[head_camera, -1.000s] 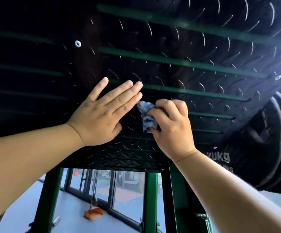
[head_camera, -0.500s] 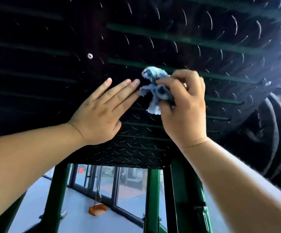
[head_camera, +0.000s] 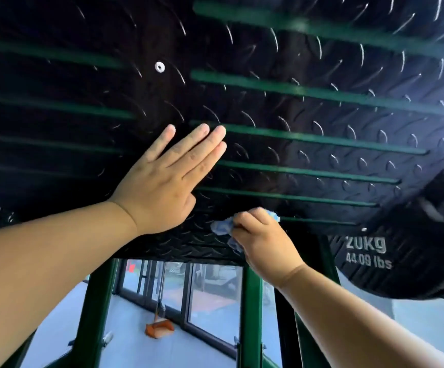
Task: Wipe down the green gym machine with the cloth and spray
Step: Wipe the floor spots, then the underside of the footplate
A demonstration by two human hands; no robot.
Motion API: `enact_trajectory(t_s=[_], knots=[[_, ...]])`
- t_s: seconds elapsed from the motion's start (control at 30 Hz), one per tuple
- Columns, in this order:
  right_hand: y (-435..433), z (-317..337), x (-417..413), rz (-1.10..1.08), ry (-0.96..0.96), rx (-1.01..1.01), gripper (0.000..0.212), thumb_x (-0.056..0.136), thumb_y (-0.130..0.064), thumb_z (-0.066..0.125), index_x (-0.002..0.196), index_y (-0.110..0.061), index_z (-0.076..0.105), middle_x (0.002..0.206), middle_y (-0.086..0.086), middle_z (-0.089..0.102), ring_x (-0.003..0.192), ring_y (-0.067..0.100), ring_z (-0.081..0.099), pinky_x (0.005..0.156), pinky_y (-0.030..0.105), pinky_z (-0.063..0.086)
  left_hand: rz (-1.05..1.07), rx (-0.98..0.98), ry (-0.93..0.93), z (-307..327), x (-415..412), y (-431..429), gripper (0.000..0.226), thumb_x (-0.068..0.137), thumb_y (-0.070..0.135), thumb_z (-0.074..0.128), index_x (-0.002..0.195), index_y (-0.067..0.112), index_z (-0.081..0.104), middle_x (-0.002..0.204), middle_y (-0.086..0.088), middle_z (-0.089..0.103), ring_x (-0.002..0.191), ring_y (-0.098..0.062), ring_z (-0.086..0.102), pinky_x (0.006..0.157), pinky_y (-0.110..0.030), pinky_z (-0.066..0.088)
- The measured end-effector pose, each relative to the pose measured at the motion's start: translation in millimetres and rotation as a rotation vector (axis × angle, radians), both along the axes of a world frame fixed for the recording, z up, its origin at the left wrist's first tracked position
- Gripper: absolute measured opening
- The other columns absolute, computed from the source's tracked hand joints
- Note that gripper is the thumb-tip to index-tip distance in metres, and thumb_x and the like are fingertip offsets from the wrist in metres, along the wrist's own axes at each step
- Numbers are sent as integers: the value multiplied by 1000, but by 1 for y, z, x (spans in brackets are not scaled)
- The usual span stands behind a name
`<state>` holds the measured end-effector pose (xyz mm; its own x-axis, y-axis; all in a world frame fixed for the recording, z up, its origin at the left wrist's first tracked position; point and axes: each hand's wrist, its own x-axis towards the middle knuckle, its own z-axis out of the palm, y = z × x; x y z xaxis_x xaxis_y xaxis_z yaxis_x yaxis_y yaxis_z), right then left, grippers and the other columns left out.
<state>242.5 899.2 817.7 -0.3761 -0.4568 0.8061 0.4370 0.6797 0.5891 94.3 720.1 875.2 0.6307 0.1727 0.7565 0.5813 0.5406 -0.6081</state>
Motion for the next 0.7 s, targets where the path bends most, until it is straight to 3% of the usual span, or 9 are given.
enact_trajectory(t_s=[0.07,0.13,0.2,0.27,0.4,0.5,0.6,0.7], knots=[[-35,13,12,118,89,-26,16,85,-9,56,83,-2,70,93,7,58,84,20,40,77,26,51,3,-45,-31,-3,6,-8,76,80,17,33,152,9,10,160,-5,5,148,-22,8,120,-44,0],[-83,42,33,285,308,6,20,79,-2,53,86,1,71,99,7,55,90,16,35,86,4,31,0,-55,-59,-5,8,-20,78,79,18,34,152,7,11,160,-8,6,148,-22,8,121,-44,1],[-123,79,53,368,518,50,21,74,3,55,89,-1,71,101,15,57,92,23,40,86,4,27,-7,-3,-99,-2,8,-30,77,79,19,36,152,5,12,160,-10,8,148,-23,9,121,-45,3],[-142,102,57,414,589,65,24,72,4,57,92,-2,69,101,17,59,93,25,45,84,10,30,-7,54,-133,3,6,-40,76,80,17,37,152,5,14,160,-10,9,148,-22,10,121,-45,4],[-101,61,20,271,274,35,18,77,-2,61,91,-1,73,99,12,63,88,29,51,84,19,40,30,44,-134,-2,-5,-42,81,76,15,41,152,5,14,161,-9,7,148,-21,8,121,-44,6],[-48,10,-4,101,60,-90,33,83,-17,45,92,-4,74,98,7,64,86,24,49,65,37,56,68,33,-85,-6,-23,-41,82,76,13,39,152,7,7,161,-8,0,148,-20,1,121,-45,3],[-28,-6,-17,97,70,-174,38,84,-22,40,83,-4,73,92,6,64,83,18,42,62,36,57,96,61,-27,-2,-39,-32,85,77,14,41,153,7,2,161,-6,-8,148,-21,-5,120,-45,-1],[-47,7,-14,139,101,-161,36,82,-21,41,82,-2,72,90,8,59,85,19,40,68,34,54,55,60,-30,1,-38,-31,81,79,12,39,153,7,6,161,-6,-4,148,-20,0,120,-45,3]])
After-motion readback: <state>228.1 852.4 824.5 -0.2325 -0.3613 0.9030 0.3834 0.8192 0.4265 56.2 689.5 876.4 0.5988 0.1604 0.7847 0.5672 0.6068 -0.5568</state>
